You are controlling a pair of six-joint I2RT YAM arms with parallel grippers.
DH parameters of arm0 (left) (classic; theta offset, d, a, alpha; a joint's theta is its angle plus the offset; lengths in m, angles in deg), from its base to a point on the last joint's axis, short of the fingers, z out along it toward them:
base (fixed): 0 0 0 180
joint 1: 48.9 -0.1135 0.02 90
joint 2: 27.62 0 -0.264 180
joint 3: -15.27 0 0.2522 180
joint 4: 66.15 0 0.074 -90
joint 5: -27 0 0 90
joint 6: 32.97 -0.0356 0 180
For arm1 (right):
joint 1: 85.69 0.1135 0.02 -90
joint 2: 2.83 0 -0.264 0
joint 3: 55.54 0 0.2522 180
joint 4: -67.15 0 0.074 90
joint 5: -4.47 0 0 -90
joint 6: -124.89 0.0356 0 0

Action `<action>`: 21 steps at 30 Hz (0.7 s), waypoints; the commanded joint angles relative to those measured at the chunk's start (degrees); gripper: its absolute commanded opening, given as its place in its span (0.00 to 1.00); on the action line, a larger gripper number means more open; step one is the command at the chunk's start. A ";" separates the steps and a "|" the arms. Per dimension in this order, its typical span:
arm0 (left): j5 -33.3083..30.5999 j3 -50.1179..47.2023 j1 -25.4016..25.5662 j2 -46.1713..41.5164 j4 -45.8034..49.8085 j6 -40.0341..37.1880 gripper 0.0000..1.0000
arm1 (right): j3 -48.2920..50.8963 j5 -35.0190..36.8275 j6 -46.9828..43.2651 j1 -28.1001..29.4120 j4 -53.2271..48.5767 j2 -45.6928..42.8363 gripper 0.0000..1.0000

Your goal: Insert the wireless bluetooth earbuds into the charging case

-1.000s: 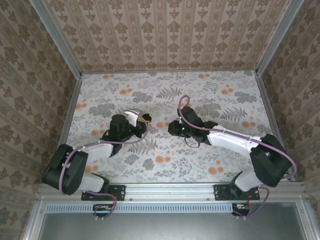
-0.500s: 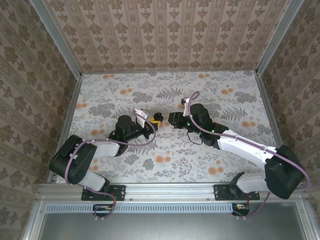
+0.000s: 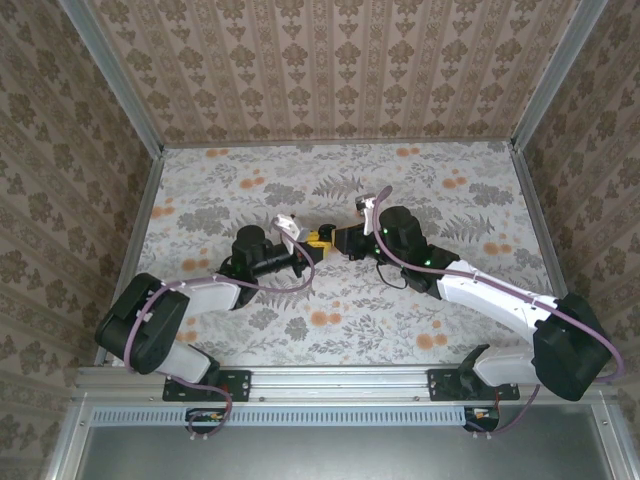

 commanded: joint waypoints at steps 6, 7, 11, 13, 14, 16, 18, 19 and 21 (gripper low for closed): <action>1.61 1.72 0.61 -2.09 1.54 -1.62 0.10 | -1.79 0.79 -1.45 0.43 4.07 -1.30 0.22; 1.61 1.78 0.63 -2.07 1.62 -1.65 0.10 | -1.71 1.01 -1.51 0.52 4.25 -1.22 0.22; 1.70 2.07 0.78 -2.15 1.62 -1.47 0.10 | -1.84 1.51 -1.86 0.65 4.56 -1.07 0.22; 1.70 2.26 0.87 -2.16 1.70 -1.44 0.10 | -1.88 1.50 -1.94 0.61 4.60 -0.98 0.22; 1.70 2.35 0.87 -2.16 1.81 -1.45 0.10 | -1.92 1.50 -2.08 0.63 4.61 -0.86 0.22; 1.61 2.53 0.89 -2.24 1.81 -1.36 0.10 | -1.90 1.50 -2.05 0.59 4.55 -0.63 0.22; 1.56 2.66 0.87 -2.32 1.80 -1.22 0.10 | -1.84 1.66 -2.08 0.65 4.40 -0.49 0.22; 1.69 2.79 0.91 -2.37 1.80 -1.19 0.10 | -1.69 1.79 -2.05 0.64 4.36 -0.37 0.22; 1.86 2.97 0.87 -2.58 1.72 -1.18 0.10 | -1.62 2.02 -2.07 0.64 4.42 -0.09 0.22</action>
